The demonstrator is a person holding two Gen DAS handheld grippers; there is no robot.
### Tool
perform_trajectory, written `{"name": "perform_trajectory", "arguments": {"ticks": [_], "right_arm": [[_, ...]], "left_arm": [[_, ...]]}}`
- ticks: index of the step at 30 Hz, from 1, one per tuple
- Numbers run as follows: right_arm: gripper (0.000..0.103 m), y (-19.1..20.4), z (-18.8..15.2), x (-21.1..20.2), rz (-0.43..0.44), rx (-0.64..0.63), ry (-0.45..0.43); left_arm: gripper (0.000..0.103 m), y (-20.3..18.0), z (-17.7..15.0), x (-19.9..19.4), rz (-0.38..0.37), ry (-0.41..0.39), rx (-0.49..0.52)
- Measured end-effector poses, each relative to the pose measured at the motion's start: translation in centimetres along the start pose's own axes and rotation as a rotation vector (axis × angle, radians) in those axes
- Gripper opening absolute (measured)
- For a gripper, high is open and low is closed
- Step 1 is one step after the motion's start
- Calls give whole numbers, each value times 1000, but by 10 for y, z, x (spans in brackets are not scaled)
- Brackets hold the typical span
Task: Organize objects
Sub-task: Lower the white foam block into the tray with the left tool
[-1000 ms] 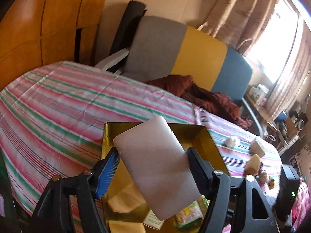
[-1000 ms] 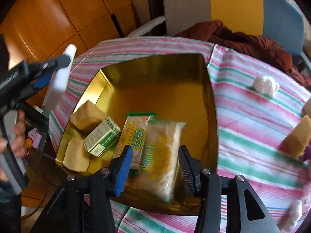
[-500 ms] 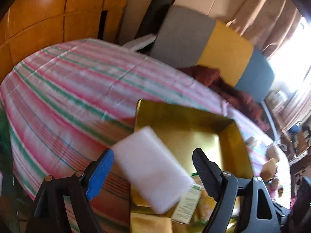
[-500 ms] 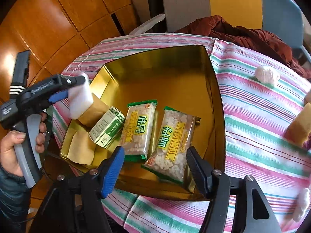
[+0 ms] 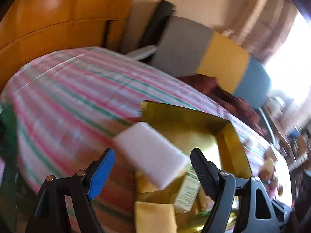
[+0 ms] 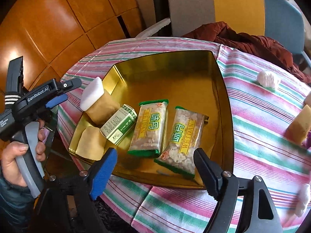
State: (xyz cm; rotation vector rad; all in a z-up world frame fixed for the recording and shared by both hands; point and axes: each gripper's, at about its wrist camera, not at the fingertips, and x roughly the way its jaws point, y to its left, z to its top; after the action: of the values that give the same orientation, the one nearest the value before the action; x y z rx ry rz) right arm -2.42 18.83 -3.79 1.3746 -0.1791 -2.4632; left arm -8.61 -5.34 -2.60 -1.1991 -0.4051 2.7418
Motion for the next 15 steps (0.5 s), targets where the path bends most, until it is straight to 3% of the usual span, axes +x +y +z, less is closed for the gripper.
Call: {"name": "perform_trajectory", "arguments": {"ticks": [3,5,10,15], "right_arm": [[82,0,-3,1,-3,6,7],[82,0,-4,-1,-9,7,4],[82,-7,-6,-5,-28,28,1],[82,-15,-6,-8,-35,52,-6]], "left_arm": [[81,-13,0,21,-53,55,41],[81,-21,1,28,-52,42,68],[81,-40,11,43,-136,59,120],[81,-34,20,29,-122,56,38]]}}
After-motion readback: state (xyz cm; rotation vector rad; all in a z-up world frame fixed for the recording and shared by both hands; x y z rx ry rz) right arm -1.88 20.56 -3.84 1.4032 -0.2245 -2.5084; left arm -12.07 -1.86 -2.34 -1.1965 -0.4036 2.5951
